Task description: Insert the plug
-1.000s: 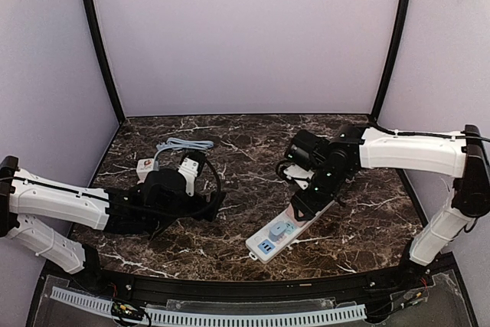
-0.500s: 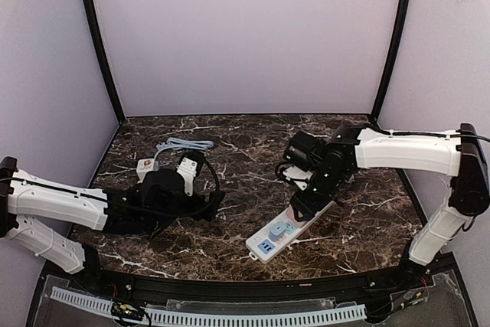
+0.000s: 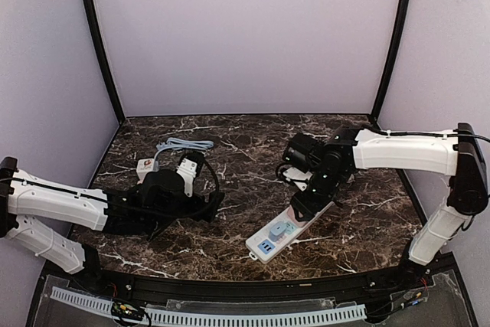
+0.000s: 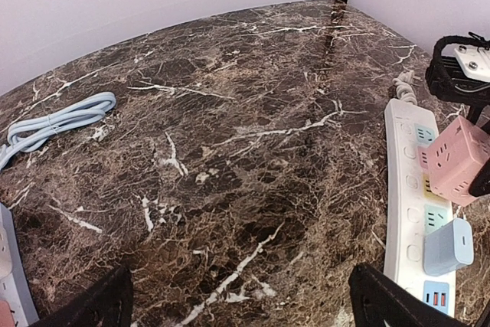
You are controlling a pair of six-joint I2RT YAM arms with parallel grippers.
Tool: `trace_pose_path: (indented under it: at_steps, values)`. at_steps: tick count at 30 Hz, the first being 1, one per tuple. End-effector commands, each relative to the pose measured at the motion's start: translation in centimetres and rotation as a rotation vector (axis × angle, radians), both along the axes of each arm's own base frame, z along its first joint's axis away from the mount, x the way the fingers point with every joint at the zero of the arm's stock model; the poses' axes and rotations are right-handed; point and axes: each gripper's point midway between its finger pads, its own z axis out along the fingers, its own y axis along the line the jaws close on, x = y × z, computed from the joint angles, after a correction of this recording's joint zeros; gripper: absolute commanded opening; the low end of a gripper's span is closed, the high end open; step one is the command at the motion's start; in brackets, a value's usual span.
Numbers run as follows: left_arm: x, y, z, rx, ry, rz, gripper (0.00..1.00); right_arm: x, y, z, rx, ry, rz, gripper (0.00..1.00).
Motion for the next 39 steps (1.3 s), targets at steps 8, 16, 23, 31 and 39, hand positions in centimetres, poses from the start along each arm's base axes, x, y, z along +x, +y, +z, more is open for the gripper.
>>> trace_pose_path:
  at_steps: [8,16,23,31,39]
  values:
    - [-0.1,0.7,0.1,-0.012,-0.006,0.012,0.99,0.2,-0.1,-0.7,-0.008,0.007,-0.026,0.00]
    - [-0.1,0.7,0.1,-0.014,-0.007,0.012,0.99,0.1,-0.1,-1.1,-0.017,0.016,-0.027,0.00]
    - [-0.1,0.8,0.2,-0.015,-0.009,0.015,0.99,0.2,-0.1,-1.5,-0.029,0.022,-0.027,0.00]
    - [-0.1,0.9,0.2,-0.017,-0.011,0.015,0.99,0.2,0.0,-1.7,-0.032,0.030,-0.027,0.00]
    - [-0.1,0.9,0.2,-0.017,-0.011,0.013,0.99,0.3,0.1,-2.1,-0.046,0.037,-0.027,0.00]
